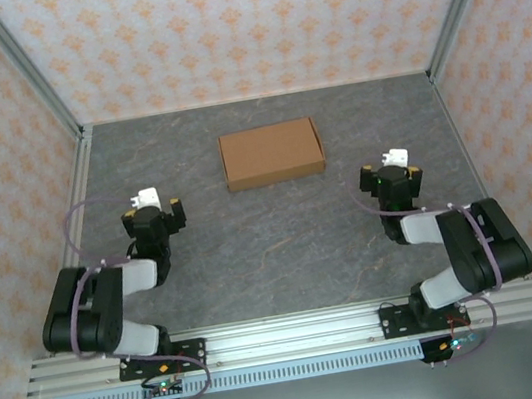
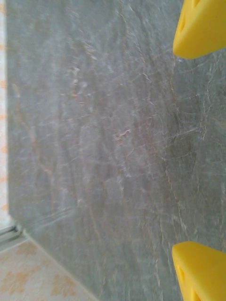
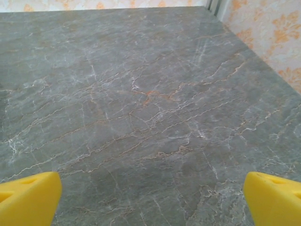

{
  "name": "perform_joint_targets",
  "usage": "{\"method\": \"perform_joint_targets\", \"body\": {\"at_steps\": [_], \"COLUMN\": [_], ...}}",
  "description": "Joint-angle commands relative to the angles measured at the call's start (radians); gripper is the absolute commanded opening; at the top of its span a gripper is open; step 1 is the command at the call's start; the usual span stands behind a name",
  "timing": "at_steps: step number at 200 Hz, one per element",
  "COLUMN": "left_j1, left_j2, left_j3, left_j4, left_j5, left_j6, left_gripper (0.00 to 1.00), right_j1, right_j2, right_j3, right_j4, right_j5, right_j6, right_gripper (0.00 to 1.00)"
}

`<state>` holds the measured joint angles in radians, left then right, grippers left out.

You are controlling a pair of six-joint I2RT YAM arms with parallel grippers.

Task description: Fold the paper box

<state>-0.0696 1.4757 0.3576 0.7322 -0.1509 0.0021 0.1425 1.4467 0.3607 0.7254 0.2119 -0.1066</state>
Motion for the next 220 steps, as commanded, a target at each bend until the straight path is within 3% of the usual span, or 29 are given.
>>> {"method": "perform_joint_targets", "body": {"at_steps": [1,12,26,36,47,57,220], "left_j1": [0.011,0.025,0.043,0.044,0.044,0.044,0.044], "left_j2": [0.022,0.022,0.022,0.02,0.02,0.021,0.021], "left_j3": [0.055,0.064,0.07,0.072,0.071,0.069,0.07], "left_j4": [0.042,0.021,0.011,0.004,0.005,0.01,0.009], "left_j5": [0.069,0.099,0.129,0.128,0.128,0.127,0.126], "left_j6": [0.03,0.024,0.012,0.013,0.014,0.014,0.014], "left_gripper": [1.0,1.0,1.0,1.0,1.0,1.0,1.0], "right_j1": [-0.048,-0.055,-0.063,-0.079,-0.112,-0.113,-0.113], "right_j2": [0.034,0.104,0.053,0.088,0.07,0.08,0.073], "right_j3": [-0.036,-0.057,0.02,0.038,0.071,0.054,0.062], "right_j4": [0.182,0.329,0.093,0.113,0.012,0.069,0.04], "right_j5": [-0.107,-0.121,-0.137,-0.129,-0.171,-0.171,-0.173], "right_j6": [0.005,-0.003,0.011,0.035,0.061,0.057,0.056], "right_gripper": [0.99,0.99,0.99,0.99,0.99,0.99,0.99]}}
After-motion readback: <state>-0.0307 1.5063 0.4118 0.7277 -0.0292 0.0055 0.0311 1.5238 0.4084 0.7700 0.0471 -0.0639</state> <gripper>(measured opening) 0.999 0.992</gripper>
